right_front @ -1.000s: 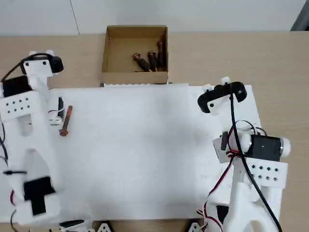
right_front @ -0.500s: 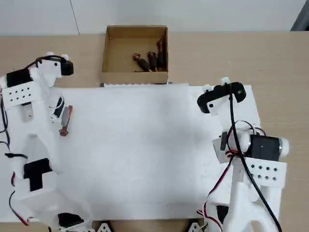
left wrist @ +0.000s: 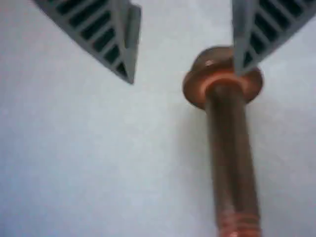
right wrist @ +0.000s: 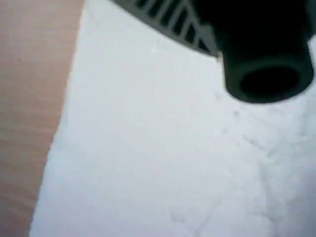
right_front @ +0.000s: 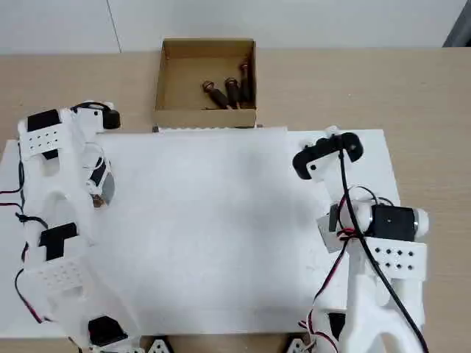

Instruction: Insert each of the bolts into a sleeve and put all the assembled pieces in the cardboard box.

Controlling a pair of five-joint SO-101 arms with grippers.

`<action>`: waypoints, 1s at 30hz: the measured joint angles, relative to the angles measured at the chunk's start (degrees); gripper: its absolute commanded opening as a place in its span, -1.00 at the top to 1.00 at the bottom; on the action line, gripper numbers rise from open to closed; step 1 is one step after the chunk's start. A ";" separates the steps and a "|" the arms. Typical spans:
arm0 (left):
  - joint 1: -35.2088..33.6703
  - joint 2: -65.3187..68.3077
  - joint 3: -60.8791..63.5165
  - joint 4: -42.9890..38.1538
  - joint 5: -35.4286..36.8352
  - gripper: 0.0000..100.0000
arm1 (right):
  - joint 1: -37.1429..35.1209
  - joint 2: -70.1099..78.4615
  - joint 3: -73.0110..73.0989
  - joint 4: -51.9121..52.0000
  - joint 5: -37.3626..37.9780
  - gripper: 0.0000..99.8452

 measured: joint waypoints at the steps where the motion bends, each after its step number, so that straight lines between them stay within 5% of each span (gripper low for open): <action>1: -0.09 0.62 -0.35 -0.53 0.00 0.75 | -0.70 0.00 0.00 0.00 0.00 0.99; 11: -0.79 5.19 -0.44 -2.99 -0.26 0.95 | -2.11 0.00 0.00 0.00 0.00 0.99; 25: -0.70 5.80 -3.25 -0.62 0.18 0.99 | -2.11 0.00 0.00 0.00 0.00 0.99; 30: -1.05 5.89 -10.73 2.90 10.20 0.99 | -2.20 0.00 0.00 0.00 0.00 0.99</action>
